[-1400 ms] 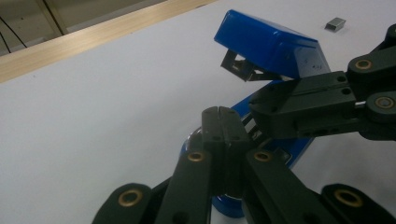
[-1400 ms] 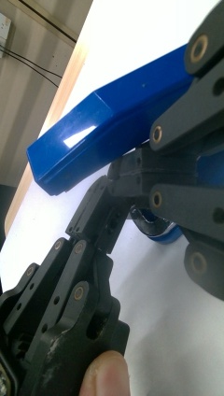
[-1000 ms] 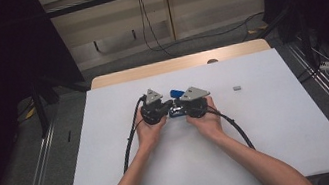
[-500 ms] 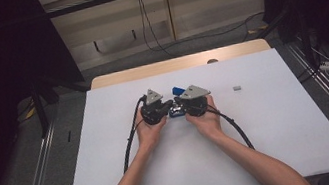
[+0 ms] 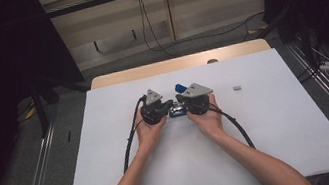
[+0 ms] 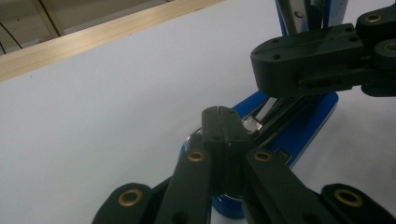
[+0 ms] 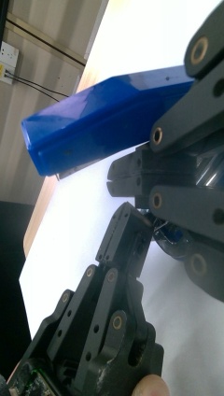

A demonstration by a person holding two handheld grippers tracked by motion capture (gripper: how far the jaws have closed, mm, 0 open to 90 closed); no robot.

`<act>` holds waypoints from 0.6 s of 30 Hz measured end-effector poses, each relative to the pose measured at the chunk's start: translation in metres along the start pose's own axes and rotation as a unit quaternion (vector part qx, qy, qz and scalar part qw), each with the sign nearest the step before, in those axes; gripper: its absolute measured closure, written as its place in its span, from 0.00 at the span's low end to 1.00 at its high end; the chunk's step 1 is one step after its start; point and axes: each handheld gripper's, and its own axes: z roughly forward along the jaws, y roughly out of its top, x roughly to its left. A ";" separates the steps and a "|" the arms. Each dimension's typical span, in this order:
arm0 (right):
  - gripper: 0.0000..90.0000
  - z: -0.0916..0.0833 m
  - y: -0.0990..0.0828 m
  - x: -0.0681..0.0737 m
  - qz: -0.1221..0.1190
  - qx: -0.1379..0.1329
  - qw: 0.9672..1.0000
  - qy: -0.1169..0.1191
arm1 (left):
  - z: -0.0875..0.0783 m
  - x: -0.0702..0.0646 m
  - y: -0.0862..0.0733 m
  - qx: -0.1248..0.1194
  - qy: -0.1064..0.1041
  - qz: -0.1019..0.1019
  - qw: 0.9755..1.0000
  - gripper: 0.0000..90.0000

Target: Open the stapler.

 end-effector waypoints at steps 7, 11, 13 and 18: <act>1.00 -0.002 0.001 -0.001 0.003 -0.001 1.000 -0.006 | 0.000 0.000 0.000 -0.001 -0.001 0.001 1.000 1.00; 1.00 -0.003 0.001 -0.001 0.002 0.000 1.000 -0.012 | 0.000 0.001 0.000 -0.002 -0.002 0.001 1.000 1.00; 1.00 -0.004 0.002 -0.003 0.006 -0.003 1.000 -0.013 | 0.000 0.000 0.000 -0.002 -0.001 0.001 1.000 1.00; 1.00 -0.008 0.004 -0.007 0.005 -0.005 1.000 -0.021 | 0.000 0.001 0.000 -0.003 -0.001 0.000 1.000 1.00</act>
